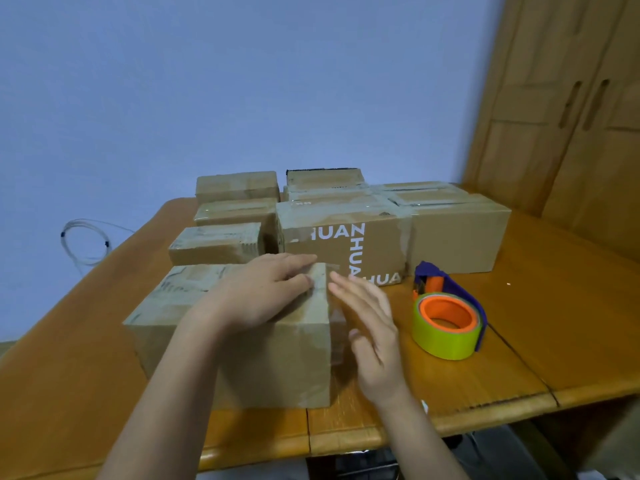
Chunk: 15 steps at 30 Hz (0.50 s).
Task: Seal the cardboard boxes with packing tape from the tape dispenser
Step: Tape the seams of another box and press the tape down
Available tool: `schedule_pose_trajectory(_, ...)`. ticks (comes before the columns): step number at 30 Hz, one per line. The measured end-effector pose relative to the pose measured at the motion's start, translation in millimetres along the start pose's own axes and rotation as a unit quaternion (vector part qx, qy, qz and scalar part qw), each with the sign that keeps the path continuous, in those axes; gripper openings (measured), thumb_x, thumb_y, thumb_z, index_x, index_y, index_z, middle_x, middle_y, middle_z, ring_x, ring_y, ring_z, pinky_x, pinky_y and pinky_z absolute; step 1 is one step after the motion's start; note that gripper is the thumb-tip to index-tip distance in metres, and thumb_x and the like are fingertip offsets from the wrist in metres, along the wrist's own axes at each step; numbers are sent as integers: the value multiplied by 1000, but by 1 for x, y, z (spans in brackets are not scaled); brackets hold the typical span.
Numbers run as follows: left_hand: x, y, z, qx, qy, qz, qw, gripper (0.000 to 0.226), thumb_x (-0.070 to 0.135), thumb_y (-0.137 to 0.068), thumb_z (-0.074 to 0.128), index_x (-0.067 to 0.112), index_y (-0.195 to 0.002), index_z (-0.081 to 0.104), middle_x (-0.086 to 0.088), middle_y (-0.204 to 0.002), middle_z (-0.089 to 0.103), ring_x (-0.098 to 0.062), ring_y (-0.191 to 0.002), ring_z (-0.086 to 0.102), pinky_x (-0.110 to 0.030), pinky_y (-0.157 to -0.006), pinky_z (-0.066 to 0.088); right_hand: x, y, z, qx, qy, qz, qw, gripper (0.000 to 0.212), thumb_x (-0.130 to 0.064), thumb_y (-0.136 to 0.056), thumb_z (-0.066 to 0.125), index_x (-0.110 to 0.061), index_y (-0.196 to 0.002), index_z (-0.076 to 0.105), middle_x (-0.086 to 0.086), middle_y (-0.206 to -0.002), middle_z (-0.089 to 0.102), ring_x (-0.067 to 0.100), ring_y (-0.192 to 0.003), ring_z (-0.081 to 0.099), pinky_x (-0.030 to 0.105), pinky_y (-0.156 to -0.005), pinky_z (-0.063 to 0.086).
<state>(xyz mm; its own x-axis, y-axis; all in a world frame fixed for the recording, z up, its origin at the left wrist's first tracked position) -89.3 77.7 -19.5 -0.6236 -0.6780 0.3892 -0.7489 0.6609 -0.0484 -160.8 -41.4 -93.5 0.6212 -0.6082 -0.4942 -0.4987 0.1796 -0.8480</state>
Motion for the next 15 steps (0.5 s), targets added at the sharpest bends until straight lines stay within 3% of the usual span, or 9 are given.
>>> schedule_pose_trajectory(5,-1,-1,-1,1,8,1,1000,45,37,-102,37,36,-147,33,15,-153,31,-4,-139,24,-16,-99,21,3,3,2,-12,-8,20,1000,56,-6,-79,35,-10,-130,57,-6,-137,56,20,-130,44,34,-108,35)
schedule_pose_trajectory(10,-1,-3,0,1,4,-5,1000,45,37,-102,37,36,-147,33,15,-153,31,-5,-139,24,-18,-101,21,4,9,12,-58,-17,39,997,61,-4,-79,34,-9,-139,45,-8,-145,47,17,-137,38,33,-112,33)
schedule_pose_trajectory(13,-1,-4,1,-3,-4,-5,1000,45,36,-102,36,36,-147,32,14,-153,30,-6,-140,23,-19,-102,21,7,12,14,-104,-79,71,989,61,-5,-82,32,-17,-141,41,-15,-148,40,12,-141,31,26,-115,27)
schedule_pose_trajectory(15,-1,-3,1,-3,-2,-7,1000,45,36,-102,36,37,-147,32,14,-153,30,-6,-140,23,-21,-104,20,10,11,14,-95,-123,90,984,57,-7,-82,32,-18,-136,47,-13,-145,45,13,-139,36,25,-113,29)
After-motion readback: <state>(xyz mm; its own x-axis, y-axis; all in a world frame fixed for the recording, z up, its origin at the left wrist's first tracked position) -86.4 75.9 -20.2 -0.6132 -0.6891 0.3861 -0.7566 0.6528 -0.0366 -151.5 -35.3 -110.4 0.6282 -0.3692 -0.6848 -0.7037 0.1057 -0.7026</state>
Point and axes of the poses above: each hand's wrist, its own y-axis away from the middle knuckle, its own z-axis out of the palm, x = y × z, the point moved 7 cm from there along -y, towards the middle knuckle
